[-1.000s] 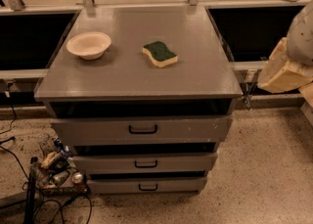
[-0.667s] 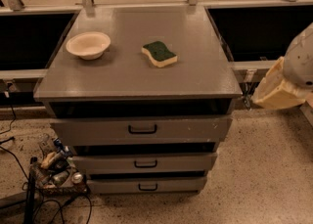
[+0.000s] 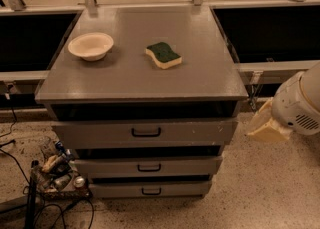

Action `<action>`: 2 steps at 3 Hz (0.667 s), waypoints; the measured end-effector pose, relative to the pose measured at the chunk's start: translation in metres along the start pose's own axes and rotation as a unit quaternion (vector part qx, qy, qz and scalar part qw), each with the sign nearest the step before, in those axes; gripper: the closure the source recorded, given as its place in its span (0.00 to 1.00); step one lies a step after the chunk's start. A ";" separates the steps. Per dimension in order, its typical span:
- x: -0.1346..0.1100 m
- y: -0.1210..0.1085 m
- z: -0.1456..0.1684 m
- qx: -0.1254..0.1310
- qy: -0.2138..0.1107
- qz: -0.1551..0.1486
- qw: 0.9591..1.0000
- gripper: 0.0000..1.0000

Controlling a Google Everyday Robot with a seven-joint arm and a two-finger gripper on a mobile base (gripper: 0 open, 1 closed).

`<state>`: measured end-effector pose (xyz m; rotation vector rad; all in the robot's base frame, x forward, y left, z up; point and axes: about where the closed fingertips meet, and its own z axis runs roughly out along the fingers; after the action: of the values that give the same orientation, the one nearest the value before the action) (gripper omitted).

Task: Open bottom drawer

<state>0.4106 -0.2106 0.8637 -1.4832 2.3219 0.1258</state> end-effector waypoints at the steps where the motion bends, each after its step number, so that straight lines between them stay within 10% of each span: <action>1: 0.016 0.012 0.043 -0.030 0.007 0.016 0.999 1.00; 2: 0.044 0.040 0.104 -0.094 0.043 0.034 0.994 1.00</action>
Offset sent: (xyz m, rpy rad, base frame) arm -0.0407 0.0159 -0.1920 0.0036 0.3800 -0.0014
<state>0.3867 -0.2015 0.7463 -1.5248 2.4880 0.3117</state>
